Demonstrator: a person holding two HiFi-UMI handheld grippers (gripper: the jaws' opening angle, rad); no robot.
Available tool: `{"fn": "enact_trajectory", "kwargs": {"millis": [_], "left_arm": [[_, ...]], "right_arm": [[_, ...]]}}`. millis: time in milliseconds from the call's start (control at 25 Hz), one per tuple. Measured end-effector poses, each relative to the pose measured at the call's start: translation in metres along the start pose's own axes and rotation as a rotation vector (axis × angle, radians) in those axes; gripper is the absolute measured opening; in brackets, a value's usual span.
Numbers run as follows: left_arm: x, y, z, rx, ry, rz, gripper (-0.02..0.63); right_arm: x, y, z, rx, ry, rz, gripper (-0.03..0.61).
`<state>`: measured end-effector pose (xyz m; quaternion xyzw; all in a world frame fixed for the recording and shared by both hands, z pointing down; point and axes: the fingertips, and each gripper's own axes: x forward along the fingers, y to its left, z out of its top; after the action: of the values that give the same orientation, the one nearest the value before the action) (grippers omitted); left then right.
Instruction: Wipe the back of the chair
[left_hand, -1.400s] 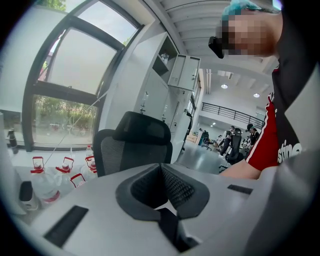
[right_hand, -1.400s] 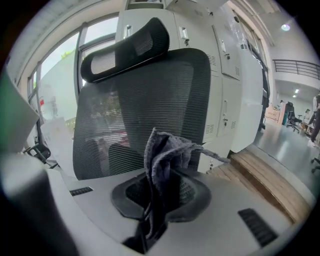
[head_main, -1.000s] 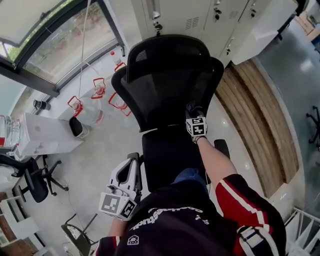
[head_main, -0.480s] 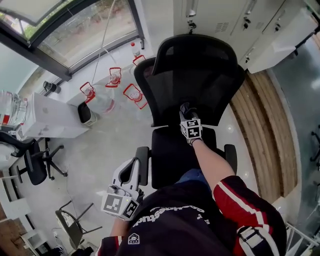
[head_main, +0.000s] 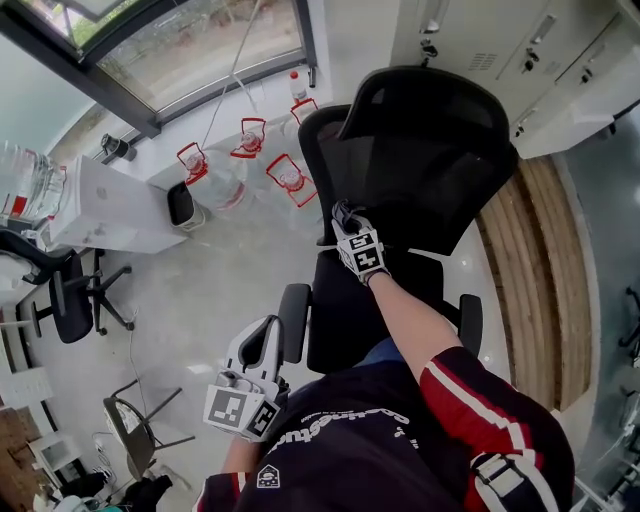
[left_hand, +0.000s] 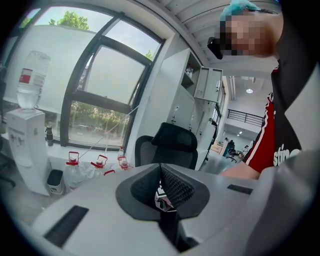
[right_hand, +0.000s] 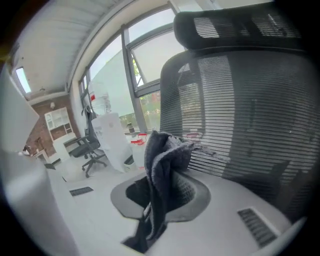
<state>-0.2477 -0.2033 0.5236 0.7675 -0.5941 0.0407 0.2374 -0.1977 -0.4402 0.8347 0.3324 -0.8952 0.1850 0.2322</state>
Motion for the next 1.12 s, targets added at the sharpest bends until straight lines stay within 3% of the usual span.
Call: {"fn": "enact_trajectory", "kwargs": {"millis": [280, 520, 800, 1120], "left_arm": [[-0.01, 0.004, -0.005, -0.016, -0.006, 0.009, 0.026], [-0.008, -0.01, 0.005, -0.002, -0.042, -0.044, 0.027], [0.009, -0.043, 0.03, 0.025, -0.068, -0.164, 0.028], [0.022, -0.09, 0.057, 0.094, -0.104, -0.289, 0.028]], "right_arm": [[0.01, 0.035, 0.012, -0.062, -0.002, 0.073, 0.06], [-0.032, 0.031, 0.04, -0.09, -0.066, 0.07, 0.06], [-0.112, 0.007, 0.069, -0.134, -0.102, 0.009, 0.06], [-0.233, -0.009, 0.117, -0.112, -0.259, -0.129, 0.06]]}}
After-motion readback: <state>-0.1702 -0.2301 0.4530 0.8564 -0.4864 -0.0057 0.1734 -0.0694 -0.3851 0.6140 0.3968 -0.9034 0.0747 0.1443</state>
